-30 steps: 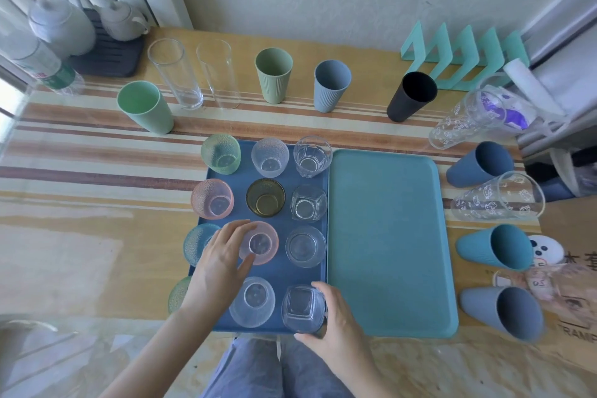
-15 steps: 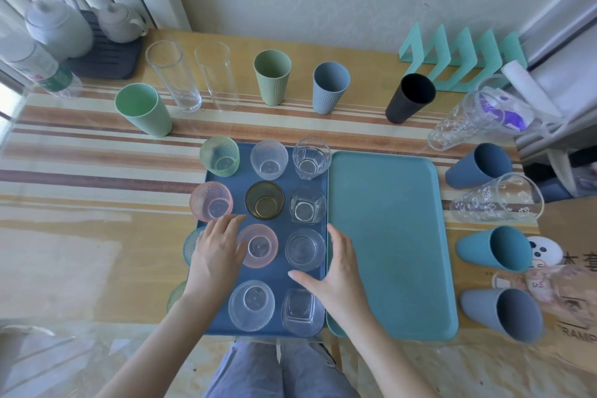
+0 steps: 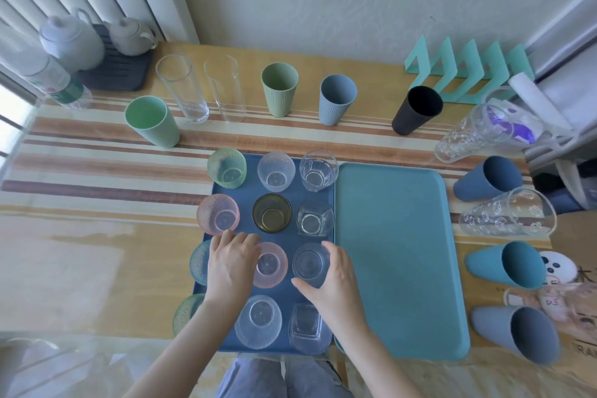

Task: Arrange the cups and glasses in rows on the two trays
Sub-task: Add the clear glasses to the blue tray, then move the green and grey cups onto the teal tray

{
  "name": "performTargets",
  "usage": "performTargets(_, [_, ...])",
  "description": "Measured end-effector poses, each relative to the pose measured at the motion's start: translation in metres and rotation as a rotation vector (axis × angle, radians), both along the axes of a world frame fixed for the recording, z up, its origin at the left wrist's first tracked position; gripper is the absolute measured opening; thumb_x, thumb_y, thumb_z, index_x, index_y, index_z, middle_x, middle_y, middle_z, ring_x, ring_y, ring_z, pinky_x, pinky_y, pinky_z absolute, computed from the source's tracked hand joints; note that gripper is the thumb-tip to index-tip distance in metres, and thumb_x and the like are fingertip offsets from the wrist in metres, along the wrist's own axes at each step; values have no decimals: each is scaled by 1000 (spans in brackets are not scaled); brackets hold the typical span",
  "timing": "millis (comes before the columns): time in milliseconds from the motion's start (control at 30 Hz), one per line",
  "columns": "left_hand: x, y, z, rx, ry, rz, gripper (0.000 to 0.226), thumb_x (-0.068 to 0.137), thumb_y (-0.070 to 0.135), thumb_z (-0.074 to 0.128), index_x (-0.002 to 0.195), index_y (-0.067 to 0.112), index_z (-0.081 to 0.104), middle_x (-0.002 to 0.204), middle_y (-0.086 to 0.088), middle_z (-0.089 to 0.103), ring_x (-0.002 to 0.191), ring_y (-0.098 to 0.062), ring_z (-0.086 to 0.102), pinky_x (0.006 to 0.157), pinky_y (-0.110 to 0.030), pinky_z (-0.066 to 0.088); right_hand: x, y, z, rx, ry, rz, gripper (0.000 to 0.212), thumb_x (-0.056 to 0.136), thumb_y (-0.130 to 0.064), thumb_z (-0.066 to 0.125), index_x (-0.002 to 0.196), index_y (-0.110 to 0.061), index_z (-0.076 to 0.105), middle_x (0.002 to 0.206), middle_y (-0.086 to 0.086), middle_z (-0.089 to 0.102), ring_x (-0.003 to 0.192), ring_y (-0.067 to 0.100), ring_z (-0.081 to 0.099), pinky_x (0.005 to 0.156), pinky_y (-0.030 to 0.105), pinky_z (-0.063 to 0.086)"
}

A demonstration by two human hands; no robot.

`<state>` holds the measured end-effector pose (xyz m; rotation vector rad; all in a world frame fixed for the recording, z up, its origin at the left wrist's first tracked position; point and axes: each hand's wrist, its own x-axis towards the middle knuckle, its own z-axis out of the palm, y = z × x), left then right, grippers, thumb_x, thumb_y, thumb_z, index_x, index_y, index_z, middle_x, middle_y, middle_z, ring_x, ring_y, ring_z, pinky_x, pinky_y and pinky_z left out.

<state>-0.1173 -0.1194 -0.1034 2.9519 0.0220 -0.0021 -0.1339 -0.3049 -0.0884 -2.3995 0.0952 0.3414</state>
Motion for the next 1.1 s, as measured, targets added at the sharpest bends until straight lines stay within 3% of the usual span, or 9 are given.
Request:
performTargets(100, [1,2,-1,-19,-16,5,9,64,19,65,69,14,69,58,1,64,61,-28,59,65,-32,28,-1,-2,-1,16,15,3,81,69,-42,76,134,-15,36,130,-2,44,124,15,39,99,19,29])
performTargets(400, [6,3,-8,-126,-38,5,4,64,20,67,62,17,65,56,4,61,54,-24,56,63,-29,29,-3,-14,0,43,32,14,89,61,-44,81,133,-15,38,127,-8,43,122,15,43,101,26,34])
performTargets(600, [6,1,-8,-179,-35,-4,6,65,21,69,66,17,65,59,4,62,57,-25,57,64,-30,30,-6,-21,10,39,38,10,113,49,-86,53,135,-16,37,130,-11,38,125,12,40,105,30,33])
performTargets(667, [5,3,-4,-210,-20,17,15,63,24,77,74,17,68,67,4,66,64,-25,60,68,-30,34,-6,-24,15,58,36,-8,113,50,-90,46,136,-17,37,134,-8,38,126,9,38,105,28,31])
performTargets(800, [3,13,28,-312,-116,83,24,77,42,60,84,21,68,82,9,68,76,-18,60,70,-28,36,5,-25,34,135,-10,-65,98,54,-88,47,130,-28,40,125,-15,44,119,-3,41,99,21,31])
performTargets(900, [13,44,62,-355,-297,155,17,83,35,52,84,21,62,81,9,63,76,-18,56,68,-30,37,31,-22,53,202,-24,-79,85,56,-84,50,123,-32,45,117,-27,45,115,-10,42,91,3,27])
performTargets(967, [33,82,69,-357,-369,275,18,82,29,55,95,17,58,90,3,61,84,-23,55,76,-34,39,58,-15,63,232,-47,-58,75,60,-74,55,120,-30,48,114,-28,47,114,-7,43,92,7,30])
performTargets(1100, [90,158,56,-435,-212,559,75,73,18,76,135,10,36,133,-15,39,125,-33,37,102,-49,34,124,16,73,231,-115,87,55,74,-46,68,122,-26,47,120,-16,48,115,-2,42,93,10,27])
